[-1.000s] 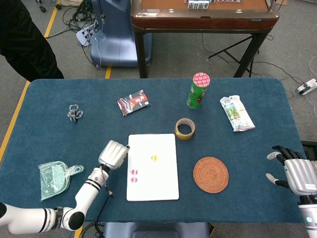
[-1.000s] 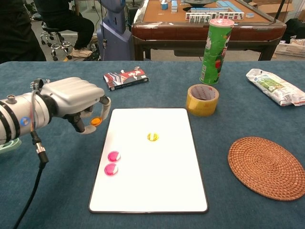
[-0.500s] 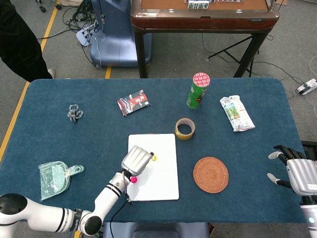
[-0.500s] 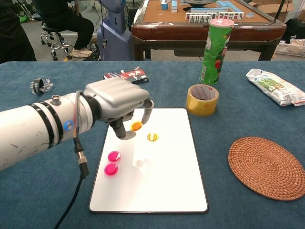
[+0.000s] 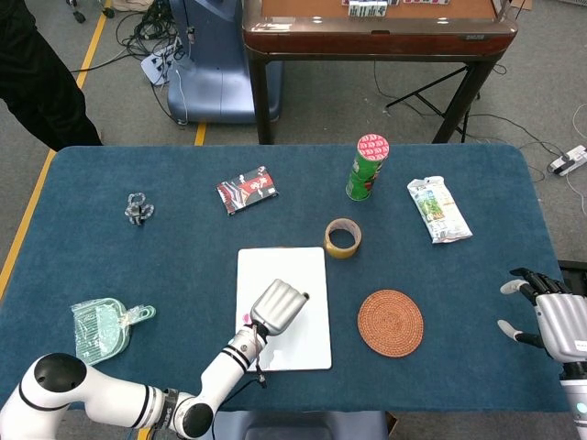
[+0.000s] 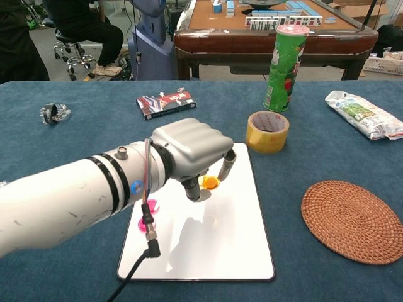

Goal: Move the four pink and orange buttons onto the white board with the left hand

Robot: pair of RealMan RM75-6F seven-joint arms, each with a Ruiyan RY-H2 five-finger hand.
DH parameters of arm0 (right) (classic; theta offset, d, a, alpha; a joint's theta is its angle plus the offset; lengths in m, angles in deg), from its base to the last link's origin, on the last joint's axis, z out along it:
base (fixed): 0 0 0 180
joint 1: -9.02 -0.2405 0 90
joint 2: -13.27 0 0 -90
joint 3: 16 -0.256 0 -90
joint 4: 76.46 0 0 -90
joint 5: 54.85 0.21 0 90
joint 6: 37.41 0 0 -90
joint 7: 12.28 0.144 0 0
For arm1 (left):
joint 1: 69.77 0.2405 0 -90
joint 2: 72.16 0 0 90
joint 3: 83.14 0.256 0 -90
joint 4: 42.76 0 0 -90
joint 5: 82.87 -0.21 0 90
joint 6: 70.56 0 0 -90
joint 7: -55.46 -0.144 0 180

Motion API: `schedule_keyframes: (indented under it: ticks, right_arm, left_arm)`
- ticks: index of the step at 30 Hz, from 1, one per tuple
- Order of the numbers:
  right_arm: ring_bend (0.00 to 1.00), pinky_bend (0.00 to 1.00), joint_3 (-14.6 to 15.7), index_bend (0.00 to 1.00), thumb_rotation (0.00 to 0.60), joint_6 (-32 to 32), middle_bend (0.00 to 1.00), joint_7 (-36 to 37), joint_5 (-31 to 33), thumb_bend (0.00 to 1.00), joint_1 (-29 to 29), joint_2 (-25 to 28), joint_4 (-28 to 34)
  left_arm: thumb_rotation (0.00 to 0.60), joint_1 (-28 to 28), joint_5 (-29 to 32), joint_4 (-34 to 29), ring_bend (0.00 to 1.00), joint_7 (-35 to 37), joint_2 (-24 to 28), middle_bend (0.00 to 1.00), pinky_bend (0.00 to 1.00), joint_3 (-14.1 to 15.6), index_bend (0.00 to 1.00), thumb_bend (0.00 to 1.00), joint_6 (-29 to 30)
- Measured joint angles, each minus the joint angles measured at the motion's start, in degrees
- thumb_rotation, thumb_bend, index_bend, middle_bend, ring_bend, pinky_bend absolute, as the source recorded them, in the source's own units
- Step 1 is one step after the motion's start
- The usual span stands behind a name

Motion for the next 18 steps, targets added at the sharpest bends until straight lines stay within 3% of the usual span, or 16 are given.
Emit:
schedule_keyframes:
  ticks: [18]
  right_arm:
    - [0.24,0.32,-0.06,0.4,0.6,0.01,0.26,-0.01,0.03,0.01,0.05,0.07,0.01]
  left_arm:
    - [0.6,-0.92,-0.88,5.91,1.0,1.11,-2.61,1.0,1.0,2.02,0.57,0.36,-0.25]
